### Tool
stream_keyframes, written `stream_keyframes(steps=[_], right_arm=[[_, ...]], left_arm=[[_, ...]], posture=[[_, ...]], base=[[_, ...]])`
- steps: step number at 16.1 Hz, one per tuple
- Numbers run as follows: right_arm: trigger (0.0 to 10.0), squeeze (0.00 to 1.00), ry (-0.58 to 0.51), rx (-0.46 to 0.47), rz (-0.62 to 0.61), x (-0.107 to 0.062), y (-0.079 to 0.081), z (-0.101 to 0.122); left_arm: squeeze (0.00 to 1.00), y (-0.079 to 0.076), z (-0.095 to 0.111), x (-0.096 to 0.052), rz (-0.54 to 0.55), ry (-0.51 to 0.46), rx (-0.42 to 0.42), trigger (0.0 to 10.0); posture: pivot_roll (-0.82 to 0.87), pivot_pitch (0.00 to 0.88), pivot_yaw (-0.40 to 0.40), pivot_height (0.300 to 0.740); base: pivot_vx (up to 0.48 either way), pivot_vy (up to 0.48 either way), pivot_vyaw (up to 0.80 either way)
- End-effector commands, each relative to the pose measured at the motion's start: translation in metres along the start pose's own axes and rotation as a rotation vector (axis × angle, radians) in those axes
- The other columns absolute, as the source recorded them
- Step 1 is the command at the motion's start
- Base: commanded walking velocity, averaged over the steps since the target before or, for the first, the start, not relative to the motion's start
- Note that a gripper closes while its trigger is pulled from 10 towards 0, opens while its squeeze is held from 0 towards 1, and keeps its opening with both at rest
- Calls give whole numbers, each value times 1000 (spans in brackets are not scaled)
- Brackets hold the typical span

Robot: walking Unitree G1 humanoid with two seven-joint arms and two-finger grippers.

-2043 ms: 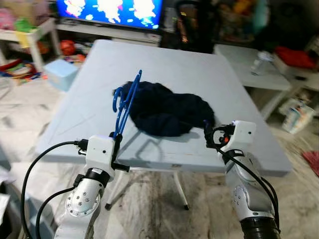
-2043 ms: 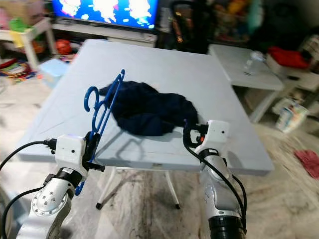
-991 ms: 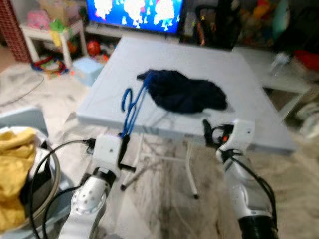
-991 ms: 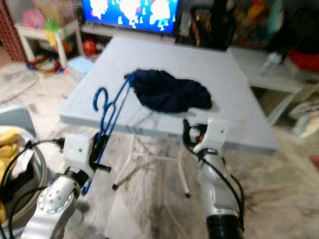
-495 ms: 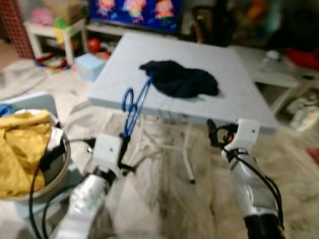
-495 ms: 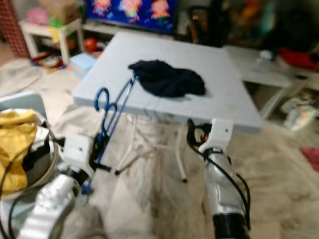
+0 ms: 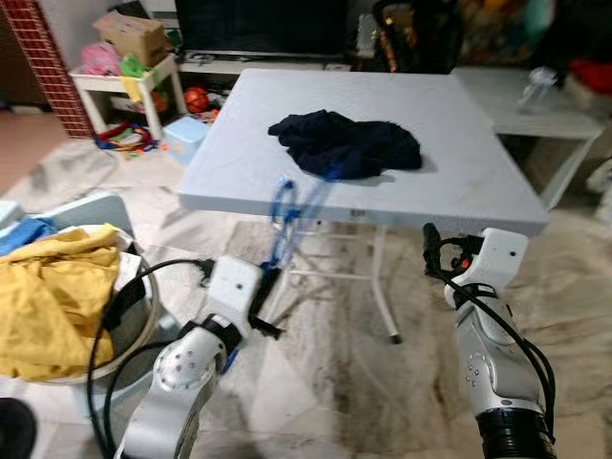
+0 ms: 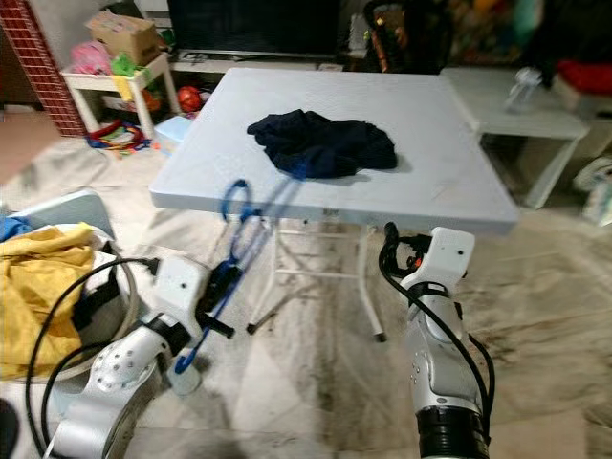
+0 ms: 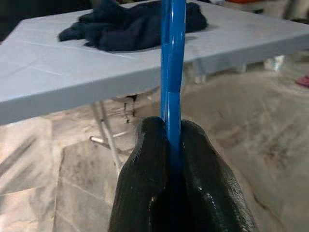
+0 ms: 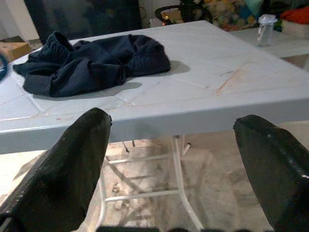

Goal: Hang hanger

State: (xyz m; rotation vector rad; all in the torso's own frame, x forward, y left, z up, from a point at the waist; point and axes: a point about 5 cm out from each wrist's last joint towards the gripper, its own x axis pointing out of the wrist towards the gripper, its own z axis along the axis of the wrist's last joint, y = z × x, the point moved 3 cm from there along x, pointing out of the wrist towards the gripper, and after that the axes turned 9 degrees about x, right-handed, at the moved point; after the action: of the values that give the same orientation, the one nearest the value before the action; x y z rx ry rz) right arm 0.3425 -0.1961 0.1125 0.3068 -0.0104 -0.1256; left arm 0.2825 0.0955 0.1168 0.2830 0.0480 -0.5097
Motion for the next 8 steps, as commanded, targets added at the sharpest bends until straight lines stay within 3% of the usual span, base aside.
stream_keyframes(steps=[1,3,4,5,7,8], right_arm=[[10000,0,-6,-9,-5,-1,-5,1],[10000,0,27,-185,221,2,10,7],[10000,0,34,-216,257,2,11,8],[10000,0,109,-390,443,6,7,14],[10000,0,207,-487,578,8,0,19],[10000,0,243,-551,659,5,-1,22]], left_arm=[[0,-2,0,2,-39,7,2,10000],[0,-12,-11,-4,-256,70,46,10000],[0,-13,-16,-7,-291,95,53,10000],[0,-19,-40,-27,-467,200,109,10000],[0,-27,-57,-44,-584,275,150,10000],[0,-35,-60,-51,-639,267,195,10000]], posture=[[147,0,9,740],[137,0,-15,740],[137,0,-15,740],[130,12,-39,740],[138,24,-65,740],[145,26,-73,740]], base=[[0,0,0],[0,0,0],[0,0,0],[0,0,0],[0,0,0],[0,0,0]])
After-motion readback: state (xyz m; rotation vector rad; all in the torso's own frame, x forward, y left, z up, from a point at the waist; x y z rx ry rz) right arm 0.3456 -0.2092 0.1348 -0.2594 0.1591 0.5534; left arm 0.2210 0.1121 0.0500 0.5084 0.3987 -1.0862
